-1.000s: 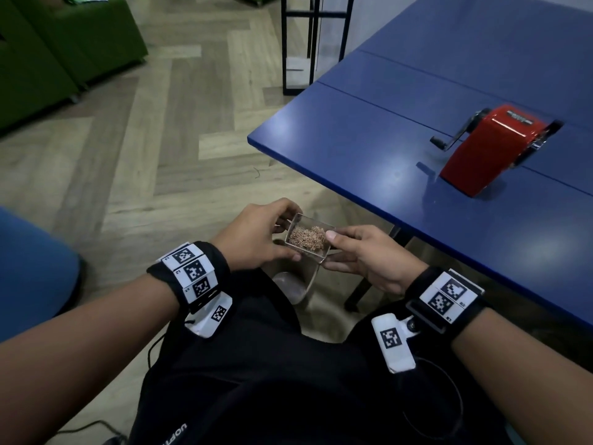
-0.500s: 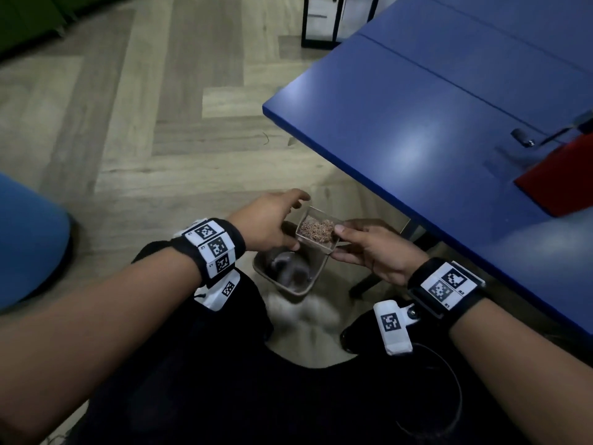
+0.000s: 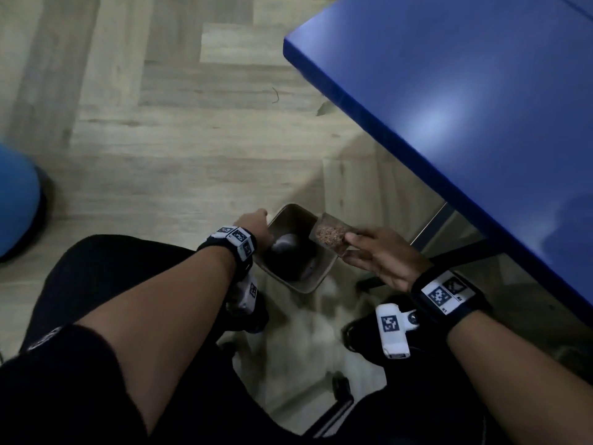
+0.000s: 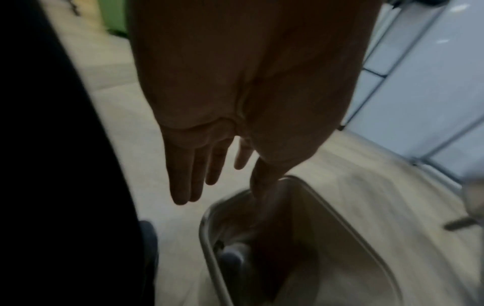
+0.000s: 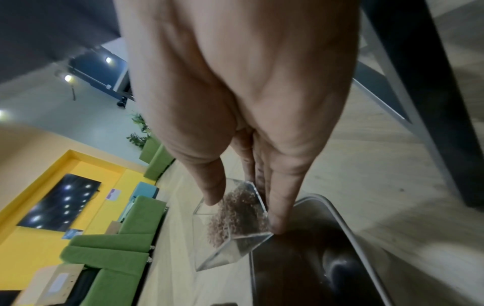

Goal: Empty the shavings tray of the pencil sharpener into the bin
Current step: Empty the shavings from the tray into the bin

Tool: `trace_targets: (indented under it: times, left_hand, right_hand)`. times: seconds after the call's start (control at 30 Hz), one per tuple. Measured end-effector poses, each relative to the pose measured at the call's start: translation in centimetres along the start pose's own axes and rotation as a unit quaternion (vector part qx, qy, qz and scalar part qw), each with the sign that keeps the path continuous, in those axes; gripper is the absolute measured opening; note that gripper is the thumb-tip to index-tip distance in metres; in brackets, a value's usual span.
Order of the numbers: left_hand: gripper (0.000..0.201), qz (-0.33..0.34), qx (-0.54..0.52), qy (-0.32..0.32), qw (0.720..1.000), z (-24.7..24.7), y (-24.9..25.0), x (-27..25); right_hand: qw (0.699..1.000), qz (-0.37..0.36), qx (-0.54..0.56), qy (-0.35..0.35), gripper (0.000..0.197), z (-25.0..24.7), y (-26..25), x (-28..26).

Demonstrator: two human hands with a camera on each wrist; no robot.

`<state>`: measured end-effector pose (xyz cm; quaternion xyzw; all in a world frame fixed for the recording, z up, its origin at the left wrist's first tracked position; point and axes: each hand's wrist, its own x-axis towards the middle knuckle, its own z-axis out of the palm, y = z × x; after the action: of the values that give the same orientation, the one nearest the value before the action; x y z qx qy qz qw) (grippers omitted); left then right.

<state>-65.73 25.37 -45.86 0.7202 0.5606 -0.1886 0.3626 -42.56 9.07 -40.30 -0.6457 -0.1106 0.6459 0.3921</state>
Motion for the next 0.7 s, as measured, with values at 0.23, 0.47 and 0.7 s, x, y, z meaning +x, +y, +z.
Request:
trace_targets:
  times: [0.23,0.47,0.7]
  left_hand:
    - [0.025,-0.099,-0.012,-0.053,0.994,4.9,-3.4,2.8]
    - [0.026,-0.092,-0.005,-0.021,0.995,5.8,-3.8,2.9]
    - [0.027,-0.101,-0.028,0.023,0.994,6.9,-4.1,2.6]
  right_hand:
    - [0.999,0.035,-0.011,0.040,0.035,-0.2,4.1,4.6]
    - [0.992,0.049,-0.057,0.104,0.029,1.1,7.0,8.7]
    - [0.945,-0.009,-0.263,0.194,0.048,3.1,9.3,11.1]
